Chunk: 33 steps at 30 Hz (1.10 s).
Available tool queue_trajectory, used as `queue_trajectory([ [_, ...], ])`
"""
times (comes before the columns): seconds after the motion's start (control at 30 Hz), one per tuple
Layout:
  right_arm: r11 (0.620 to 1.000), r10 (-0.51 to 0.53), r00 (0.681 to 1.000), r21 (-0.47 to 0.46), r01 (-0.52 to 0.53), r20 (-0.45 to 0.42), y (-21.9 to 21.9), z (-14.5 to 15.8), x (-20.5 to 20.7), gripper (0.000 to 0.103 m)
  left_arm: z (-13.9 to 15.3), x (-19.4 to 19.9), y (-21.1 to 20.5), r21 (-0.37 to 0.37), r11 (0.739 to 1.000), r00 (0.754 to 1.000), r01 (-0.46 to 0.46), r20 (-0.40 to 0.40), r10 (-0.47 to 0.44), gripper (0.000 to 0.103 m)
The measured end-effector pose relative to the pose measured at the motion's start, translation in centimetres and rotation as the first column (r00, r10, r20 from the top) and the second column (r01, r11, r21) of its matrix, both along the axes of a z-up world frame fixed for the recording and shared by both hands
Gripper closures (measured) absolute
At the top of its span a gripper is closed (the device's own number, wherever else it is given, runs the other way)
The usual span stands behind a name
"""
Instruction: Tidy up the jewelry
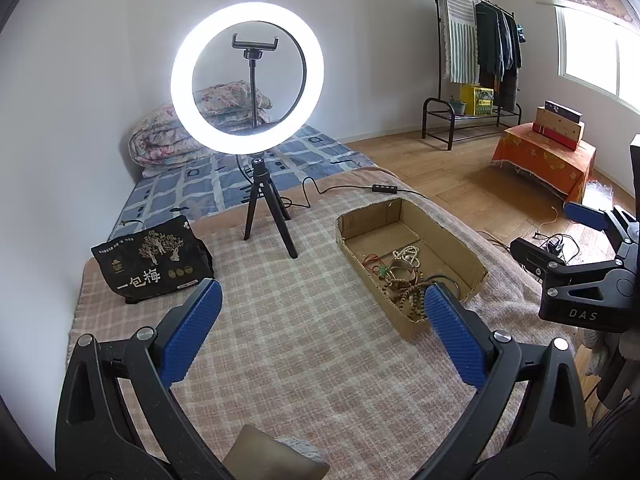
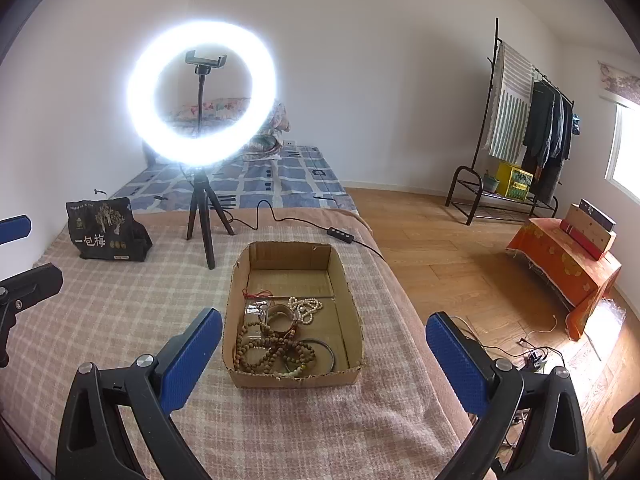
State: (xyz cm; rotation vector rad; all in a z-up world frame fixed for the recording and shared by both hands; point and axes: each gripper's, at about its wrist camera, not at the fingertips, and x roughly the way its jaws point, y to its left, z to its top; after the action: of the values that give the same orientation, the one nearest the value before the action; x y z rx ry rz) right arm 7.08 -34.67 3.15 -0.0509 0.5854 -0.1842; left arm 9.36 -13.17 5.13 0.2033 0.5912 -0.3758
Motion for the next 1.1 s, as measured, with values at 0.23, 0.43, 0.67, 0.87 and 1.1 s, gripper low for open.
queue_trajectory([
  [0.23,1.000,-0.001,1.000,-0.004,0.001,-0.001,0.03,-0.04,0.05,0.000,0.03,0.04,0.02,-0.001,1.000,1.000,-0.001,0.000,0.001,0.000],
  [0.43,1.000,0.001,1.000,-0.006,-0.001,-0.008,0.09,-0.15,0.15,0.000,0.04,0.07,0.07,-0.002,1.000,1.000,-0.001,0.000,0.001,0.000],
  [0.67,1.000,0.000,1.000,-0.007,-0.001,-0.008,0.12,-0.17,0.20,0.000,0.08,0.05,0.07,-0.003,1.000,1.000,0.000,-0.001,0.000,0.000],
  [0.87,1.000,0.001,1.000,-0.008,-0.001,-0.010,0.21,-0.18,0.23,0.000,0.08,0.06,0.12,-0.003,1.000,1.000,-0.001,0.001,0.001,0.000],
  [1.1,1.000,0.007,1.000,-0.012,-0.007,-0.020,0.37,-0.52,0.30,0.000,0.23,0.00,0.14,-0.005,1.000,1.000,-0.005,0.007,0.005,0.000],
])
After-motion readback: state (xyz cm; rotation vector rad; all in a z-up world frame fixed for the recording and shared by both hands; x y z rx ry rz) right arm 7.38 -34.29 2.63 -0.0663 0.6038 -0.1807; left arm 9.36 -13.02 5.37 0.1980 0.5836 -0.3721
